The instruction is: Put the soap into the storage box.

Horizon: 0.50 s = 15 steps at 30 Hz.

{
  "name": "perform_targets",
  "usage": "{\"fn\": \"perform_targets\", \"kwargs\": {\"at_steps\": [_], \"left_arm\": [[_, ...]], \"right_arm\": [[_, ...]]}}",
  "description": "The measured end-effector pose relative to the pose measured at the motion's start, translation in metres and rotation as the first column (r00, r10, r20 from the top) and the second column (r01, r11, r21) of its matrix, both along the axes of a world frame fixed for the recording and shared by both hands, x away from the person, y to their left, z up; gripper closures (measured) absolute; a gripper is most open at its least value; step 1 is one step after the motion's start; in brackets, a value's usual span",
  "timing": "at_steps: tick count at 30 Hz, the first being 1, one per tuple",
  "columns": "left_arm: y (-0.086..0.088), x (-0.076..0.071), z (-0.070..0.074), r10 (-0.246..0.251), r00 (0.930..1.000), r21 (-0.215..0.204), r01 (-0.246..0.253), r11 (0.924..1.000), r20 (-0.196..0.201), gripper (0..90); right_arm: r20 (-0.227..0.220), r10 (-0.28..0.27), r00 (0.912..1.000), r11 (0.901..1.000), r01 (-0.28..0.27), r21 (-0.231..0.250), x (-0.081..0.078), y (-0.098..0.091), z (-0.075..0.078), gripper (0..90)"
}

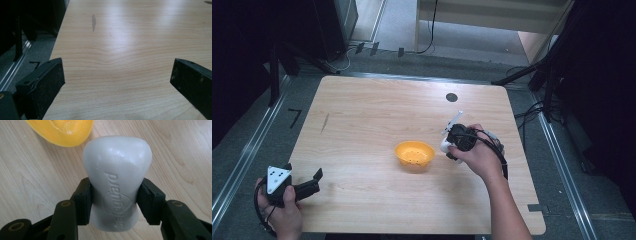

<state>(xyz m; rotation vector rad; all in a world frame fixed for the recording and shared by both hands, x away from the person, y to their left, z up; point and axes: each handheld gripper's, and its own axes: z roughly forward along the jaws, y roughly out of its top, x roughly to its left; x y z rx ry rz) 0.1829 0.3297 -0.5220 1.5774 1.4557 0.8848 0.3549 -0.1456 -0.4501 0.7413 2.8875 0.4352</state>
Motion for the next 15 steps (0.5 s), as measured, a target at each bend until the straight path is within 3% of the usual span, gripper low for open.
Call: {"fn": "perform_targets", "kwargs": {"at_steps": [15], "left_arm": [[0.000, 0.000, 0.000, 0.001, 1.0000, -0.003, -0.001, 1.0000, -0.001, 0.0]], "right_arm": [[0.009, 0.057, 0.9983, 0.9984, -0.057, 0.000, 0.002, 0.023, 0.010, 51.1]]}}
